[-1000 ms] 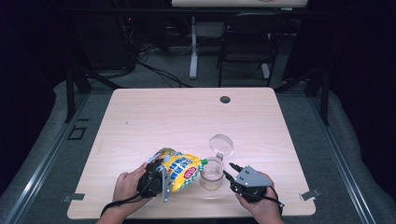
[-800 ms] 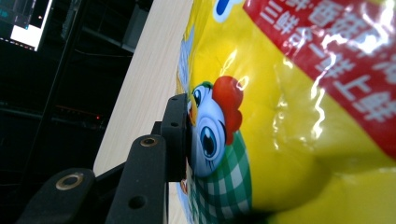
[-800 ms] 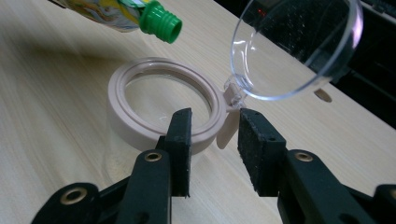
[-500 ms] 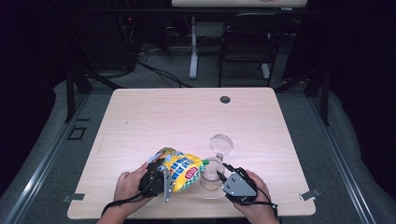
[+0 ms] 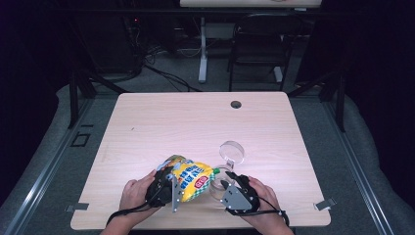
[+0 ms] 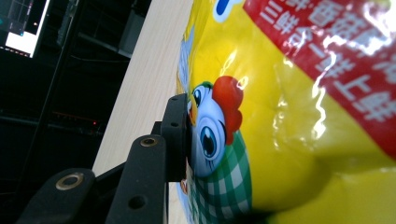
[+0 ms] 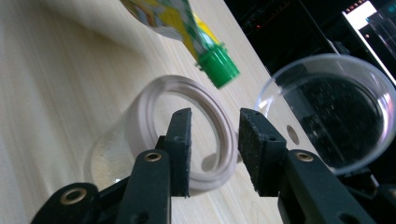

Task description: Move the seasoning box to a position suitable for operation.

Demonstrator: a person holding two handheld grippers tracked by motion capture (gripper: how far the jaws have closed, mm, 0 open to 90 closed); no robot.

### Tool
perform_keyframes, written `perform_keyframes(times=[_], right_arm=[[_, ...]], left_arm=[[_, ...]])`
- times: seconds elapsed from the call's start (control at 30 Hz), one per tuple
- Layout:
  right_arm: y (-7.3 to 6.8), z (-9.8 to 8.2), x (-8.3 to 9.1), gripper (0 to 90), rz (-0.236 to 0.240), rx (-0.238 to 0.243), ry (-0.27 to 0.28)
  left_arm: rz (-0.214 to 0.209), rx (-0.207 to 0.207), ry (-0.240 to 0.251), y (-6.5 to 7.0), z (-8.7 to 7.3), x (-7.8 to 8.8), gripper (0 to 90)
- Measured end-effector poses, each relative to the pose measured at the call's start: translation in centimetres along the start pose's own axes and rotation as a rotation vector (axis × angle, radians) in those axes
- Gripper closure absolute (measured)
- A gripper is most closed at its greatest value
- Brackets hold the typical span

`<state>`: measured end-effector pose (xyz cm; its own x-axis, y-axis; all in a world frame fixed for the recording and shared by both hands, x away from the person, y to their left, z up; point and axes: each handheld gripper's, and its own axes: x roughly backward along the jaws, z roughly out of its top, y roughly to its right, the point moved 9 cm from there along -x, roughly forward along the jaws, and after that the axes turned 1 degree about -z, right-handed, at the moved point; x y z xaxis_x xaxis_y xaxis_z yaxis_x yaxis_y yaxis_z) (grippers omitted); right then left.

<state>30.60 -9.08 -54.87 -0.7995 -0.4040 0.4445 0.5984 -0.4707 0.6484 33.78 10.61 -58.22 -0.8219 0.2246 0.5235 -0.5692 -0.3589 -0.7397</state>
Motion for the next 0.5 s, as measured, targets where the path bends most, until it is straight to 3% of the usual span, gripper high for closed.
perform_keyframes(times=[0.17, 0.33, 0.5], right_arm=[[-0.08, 0.80, -0.32, 62.9, -0.015, 0.060, -0.008], [0.15, 0.96, -0.59, 60.2, -0.050, 0.081, 0.003], [-0.19, 0.99, -0.94, 61.3, -0.045, 0.085, 0.013]], left_arm=[[0.012, -0.028, -0.003, -0.09, 0.02, 0.00, 66.7], [0.009, -0.042, -0.007, 0.00, 0.32, -0.23, 66.7], [0.012, -0.064, -0.014, 0.15, 0.72, -0.36, 66.7]])
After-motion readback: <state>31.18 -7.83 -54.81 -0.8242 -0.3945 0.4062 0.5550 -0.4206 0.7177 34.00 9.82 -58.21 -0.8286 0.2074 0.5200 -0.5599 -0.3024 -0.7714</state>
